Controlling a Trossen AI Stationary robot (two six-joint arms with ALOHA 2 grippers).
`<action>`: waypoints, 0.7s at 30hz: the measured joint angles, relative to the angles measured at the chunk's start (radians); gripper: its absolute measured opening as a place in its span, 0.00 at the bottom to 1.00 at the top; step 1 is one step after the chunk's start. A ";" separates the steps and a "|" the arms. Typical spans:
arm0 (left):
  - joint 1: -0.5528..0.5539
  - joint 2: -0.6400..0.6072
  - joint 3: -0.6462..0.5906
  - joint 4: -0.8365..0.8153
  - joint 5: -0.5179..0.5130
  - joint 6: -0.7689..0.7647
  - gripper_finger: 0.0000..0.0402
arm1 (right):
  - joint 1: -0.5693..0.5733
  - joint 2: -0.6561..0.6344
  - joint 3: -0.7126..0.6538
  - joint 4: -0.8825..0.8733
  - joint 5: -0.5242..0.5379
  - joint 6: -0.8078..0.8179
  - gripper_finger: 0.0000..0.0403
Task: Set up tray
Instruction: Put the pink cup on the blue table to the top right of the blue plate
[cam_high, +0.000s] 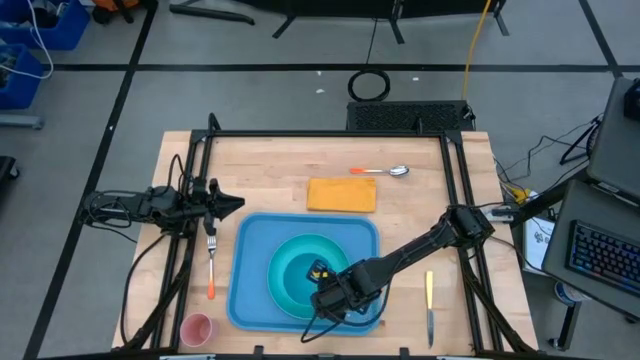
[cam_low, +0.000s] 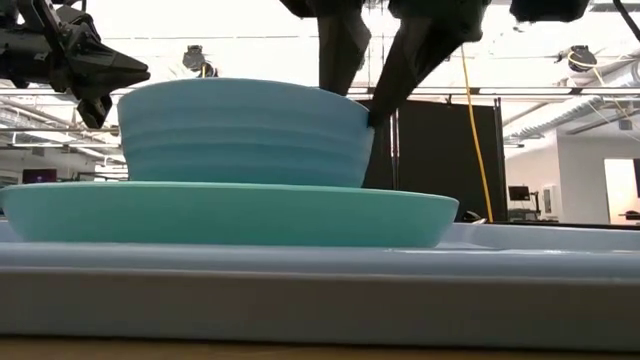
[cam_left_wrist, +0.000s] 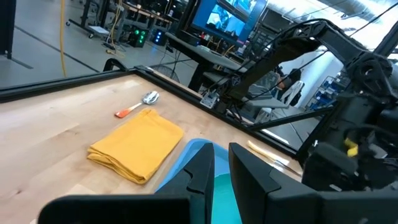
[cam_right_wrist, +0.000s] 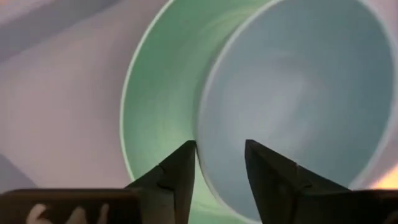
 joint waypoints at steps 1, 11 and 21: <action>0.000 0.000 0.000 0.003 -0.020 0.001 0.13 | 0.002 -0.013 0.000 0.000 0.002 0.016 0.33; -0.001 0.020 0.001 0.107 0.119 -0.052 0.13 | -0.002 -0.185 -0.080 0.021 -0.004 0.227 0.34; -0.032 0.277 0.097 0.065 0.092 -0.093 0.13 | -0.061 -0.544 -0.624 0.582 -0.032 0.226 0.33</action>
